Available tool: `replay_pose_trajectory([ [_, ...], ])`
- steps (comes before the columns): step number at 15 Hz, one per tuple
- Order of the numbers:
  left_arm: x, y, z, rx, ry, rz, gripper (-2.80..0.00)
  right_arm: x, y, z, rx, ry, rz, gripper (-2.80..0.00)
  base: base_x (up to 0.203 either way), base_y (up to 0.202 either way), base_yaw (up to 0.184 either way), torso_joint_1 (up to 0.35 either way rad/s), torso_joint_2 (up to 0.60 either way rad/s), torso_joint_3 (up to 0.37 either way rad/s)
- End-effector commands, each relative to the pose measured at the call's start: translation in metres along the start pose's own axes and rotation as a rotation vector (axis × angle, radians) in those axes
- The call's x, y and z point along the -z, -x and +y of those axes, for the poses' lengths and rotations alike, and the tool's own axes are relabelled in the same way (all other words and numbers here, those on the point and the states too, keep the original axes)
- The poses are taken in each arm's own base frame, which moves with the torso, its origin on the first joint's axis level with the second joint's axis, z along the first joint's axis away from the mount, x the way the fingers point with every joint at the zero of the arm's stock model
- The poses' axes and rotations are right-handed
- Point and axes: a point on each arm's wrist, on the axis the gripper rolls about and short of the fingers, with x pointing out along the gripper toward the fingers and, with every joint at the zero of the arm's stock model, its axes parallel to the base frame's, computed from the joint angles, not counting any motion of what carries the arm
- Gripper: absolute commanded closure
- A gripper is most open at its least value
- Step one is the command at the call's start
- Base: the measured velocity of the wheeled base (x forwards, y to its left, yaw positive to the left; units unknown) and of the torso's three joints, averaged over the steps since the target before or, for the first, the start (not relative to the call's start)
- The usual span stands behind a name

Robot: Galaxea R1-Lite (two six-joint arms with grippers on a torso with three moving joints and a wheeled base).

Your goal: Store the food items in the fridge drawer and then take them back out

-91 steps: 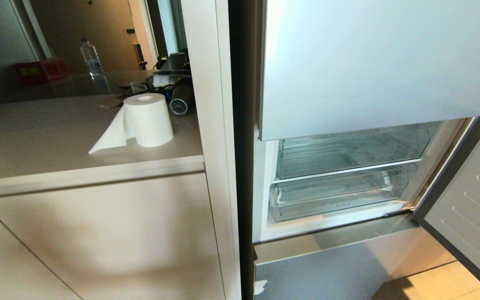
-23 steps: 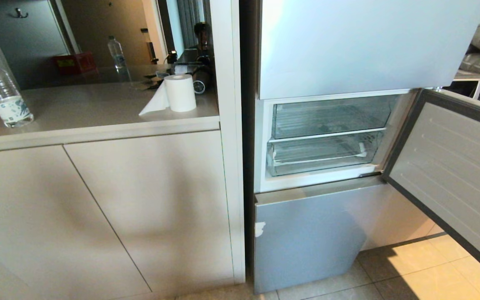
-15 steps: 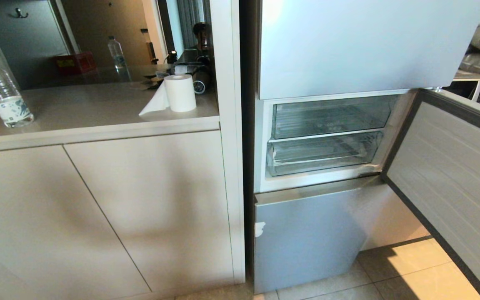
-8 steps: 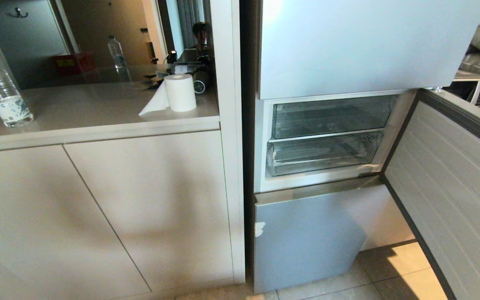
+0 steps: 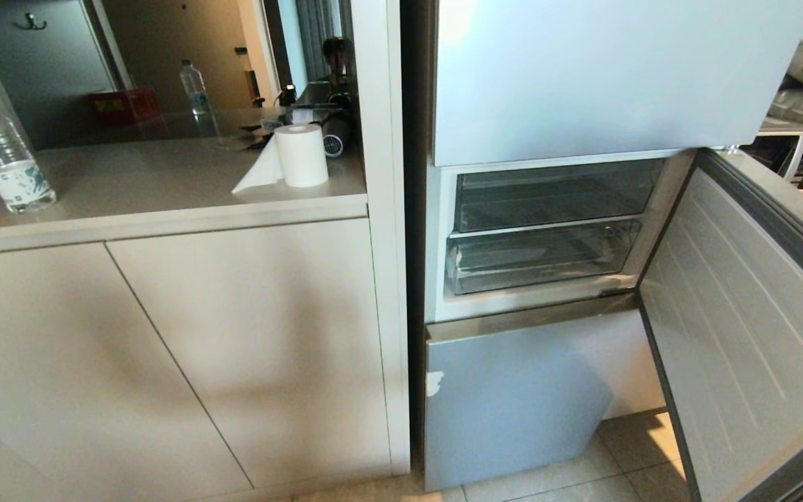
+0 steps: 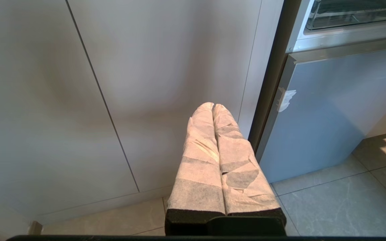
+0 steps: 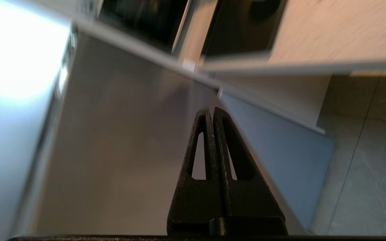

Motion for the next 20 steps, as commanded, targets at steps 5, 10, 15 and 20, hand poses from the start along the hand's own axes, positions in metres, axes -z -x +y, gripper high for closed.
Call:
replay_pose_trajectory([
  [5,0.000,0.000,0.000,-0.001,0.000,0.001,0.00,0.112,0.011,0.058,-0.169,0.128,0.238,0.00,0.000,0.000,0.000,0.000,0.00,0.000],
  [10,0.000,0.000,0.000,-0.001,0.000,0.001,0.00,0.193,0.042,0.107,-0.348,0.224,0.457,0.00,0.000,0.000,0.000,0.000,0.00,0.000],
  [15,0.000,0.000,0.000,0.000,0.000,0.001,0.00,0.286,-0.004,0.155,-0.391,0.289,0.578,0.00,0.000,0.000,0.000,0.000,0.00,0.000],
  [20,0.000,0.000,0.000,-0.001,0.000,0.001,0.00,0.334,-0.029,0.198,-0.499,0.260,0.568,0.00,0.000,0.000,0.000,0.000,0.00,0.000],
])
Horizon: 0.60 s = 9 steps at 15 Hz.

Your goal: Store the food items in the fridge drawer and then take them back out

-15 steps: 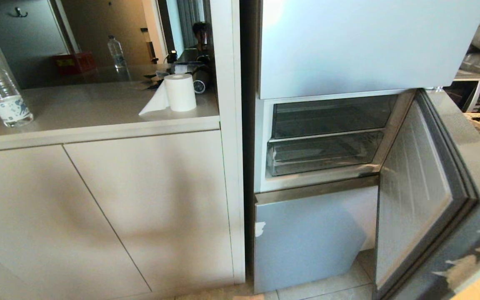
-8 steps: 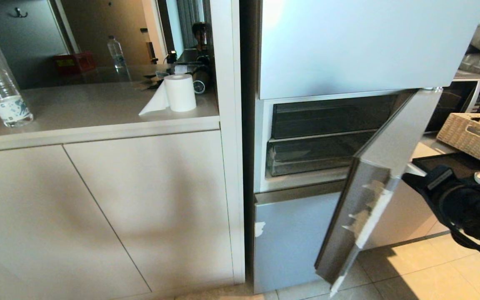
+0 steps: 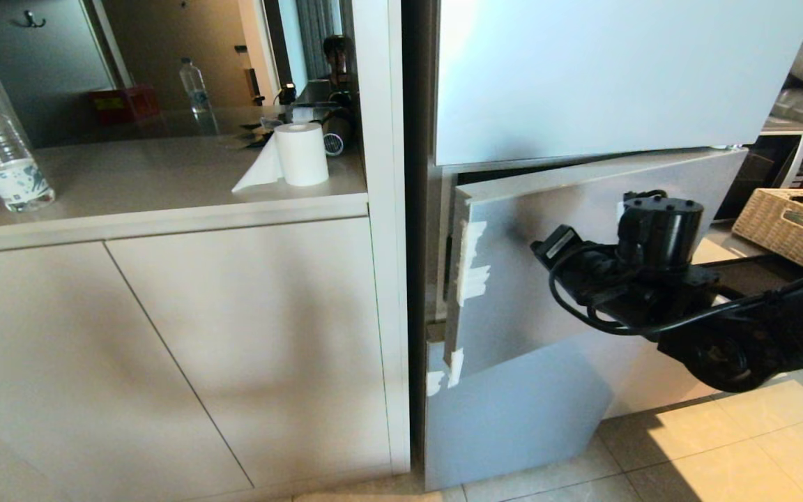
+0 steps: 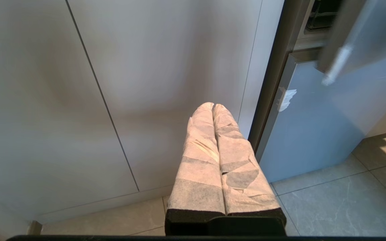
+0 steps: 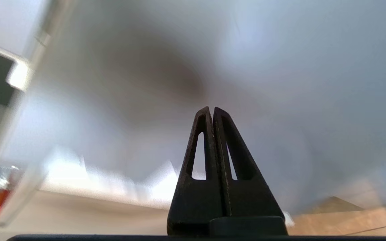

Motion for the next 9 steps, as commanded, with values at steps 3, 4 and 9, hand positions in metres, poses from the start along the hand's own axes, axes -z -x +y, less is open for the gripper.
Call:
replay_pose_trajectory([
  [3,0.000,0.000,0.000,-0.001,0.000,0.001,0.00,0.009,0.002,-0.010,0.034,0.025,0.026,0.00,0.000,0.000,0.000,0.000,0.00,0.000],
  [4,0.000,0.000,0.000,-0.001,0.000,0.001,0.00,0.004,0.014,-0.007,0.023,0.026,0.017,0.00,0.000,0.000,0.000,0.000,0.00,0.000],
  [9,0.000,0.000,0.000,-0.001,0.000,0.001,0.00,0.005,0.046,-0.015,-0.014,0.228,-0.054,0.00,0.000,0.000,0.000,0.000,0.00,0.000],
])
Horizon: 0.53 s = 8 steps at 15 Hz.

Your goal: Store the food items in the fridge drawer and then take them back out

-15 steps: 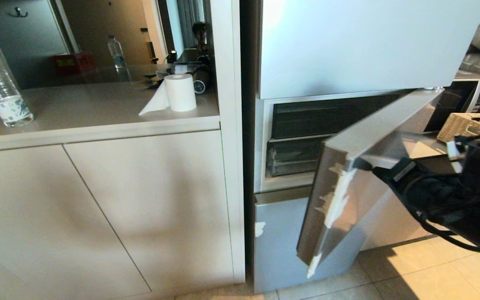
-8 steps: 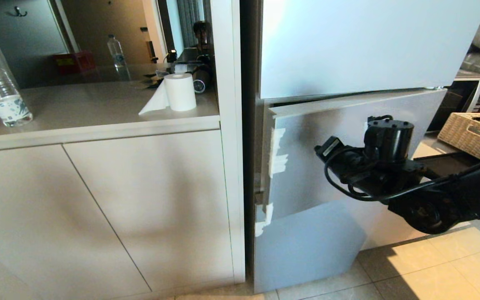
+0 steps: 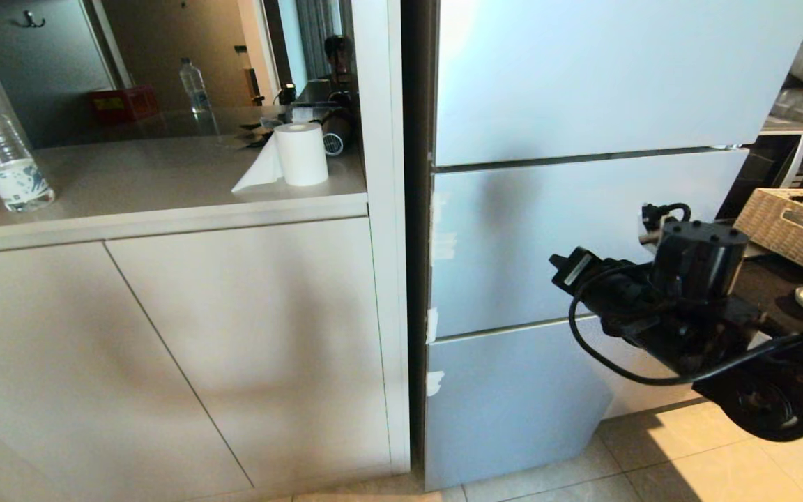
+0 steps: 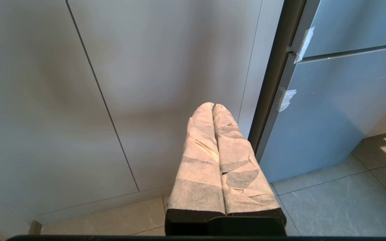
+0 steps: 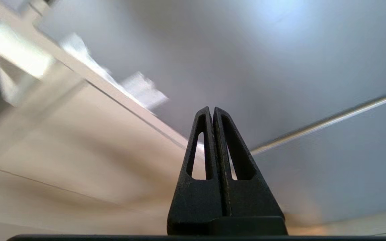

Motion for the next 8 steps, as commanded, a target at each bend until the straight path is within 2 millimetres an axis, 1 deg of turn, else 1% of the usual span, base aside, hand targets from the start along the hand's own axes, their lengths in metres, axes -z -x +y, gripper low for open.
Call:
replay_pose_trajectory([
  [1,0.000,0.000,0.000,-0.001,0.000,-0.001,0.00,0.001,0.023,-0.005,0.003,0.055,-0.019,0.00,0.000,0.000,0.000,0.000,0.00,0.000],
  [3,0.000,0.000,0.000,0.001,0.000,0.001,0.00,0.000,0.067,-0.015,0.017,0.185,-0.050,0.00,0.000,0.000,0.000,0.000,0.00,0.000],
  [5,0.000,0.000,0.000,0.000,0.000,0.001,0.00,-0.013,0.124,-0.018,-0.008,0.306,-0.139,0.00,0.000,0.000,0.000,0.000,0.00,0.000],
  [6,0.000,0.000,0.000,-0.001,0.000,0.000,0.00,-0.016,0.154,-0.025,-0.003,0.376,-0.173,0.00,0.000,0.000,0.000,0.000,0.00,0.000],
  [8,0.000,0.000,0.000,-0.001,0.000,0.001,0.00,-0.023,0.202,-0.040,0.050,0.479,-0.231,0.00,0.000,0.000,0.000,0.000,0.00,0.000],
])
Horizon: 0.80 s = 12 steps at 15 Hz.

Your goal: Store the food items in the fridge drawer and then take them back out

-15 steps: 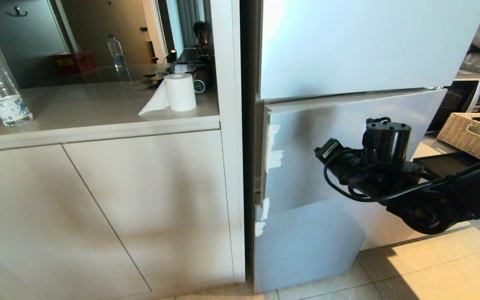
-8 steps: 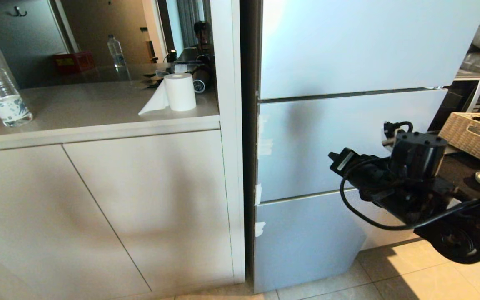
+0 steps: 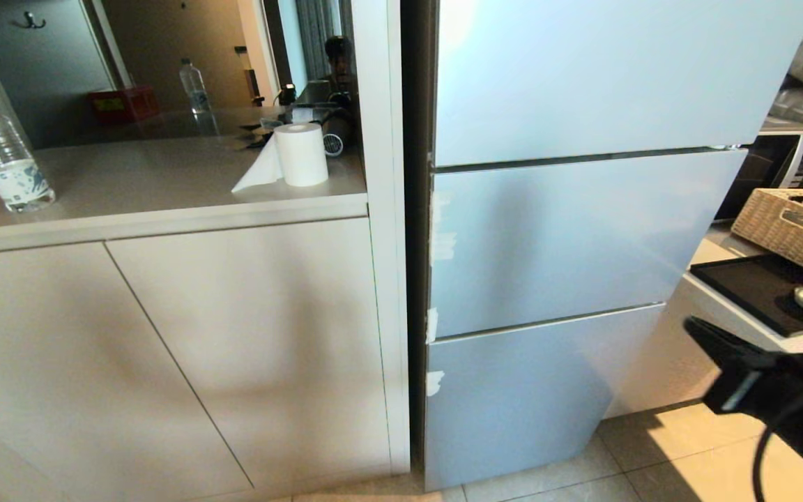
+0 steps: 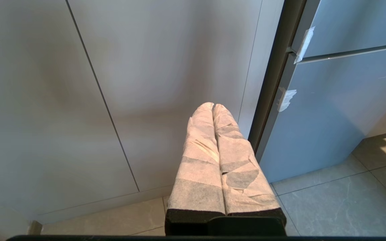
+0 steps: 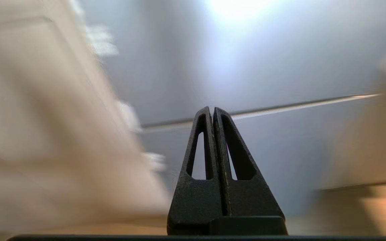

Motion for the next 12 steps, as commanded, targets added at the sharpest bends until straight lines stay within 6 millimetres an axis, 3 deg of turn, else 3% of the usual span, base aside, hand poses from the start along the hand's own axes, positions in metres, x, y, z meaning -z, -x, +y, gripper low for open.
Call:
replay_pose_trajectory([
  [1,0.000,0.000,0.000,-0.001,0.000,0.001,0.00,-0.015,0.058,-0.019,0.045,0.036,-0.125,0.00,0.000,0.000,0.000,0.000,0.00,0.000],
  [4,0.000,0.000,0.000,0.001,0.000,0.001,0.00,0.015,0.119,-0.037,0.090,0.124,-0.006,0.00,0.000,0.000,0.000,0.000,0.00,0.000],
  [6,0.000,0.000,0.000,0.000,0.000,0.001,0.00,0.041,0.147,-0.042,0.084,0.138,0.076,0.00,0.000,0.000,0.000,0.000,0.00,0.000],
  [9,0.000,0.000,0.000,-0.001,0.000,0.001,0.00,0.075,0.161,-0.045,0.072,0.103,0.282,0.00,0.000,0.000,0.000,0.000,0.00,0.000],
  [12,0.000,0.000,0.000,-0.001,0.000,0.001,0.00,0.077,0.161,-0.045,0.063,0.133,0.293,0.00,0.000,0.000,0.000,0.000,0.00,0.000],
])
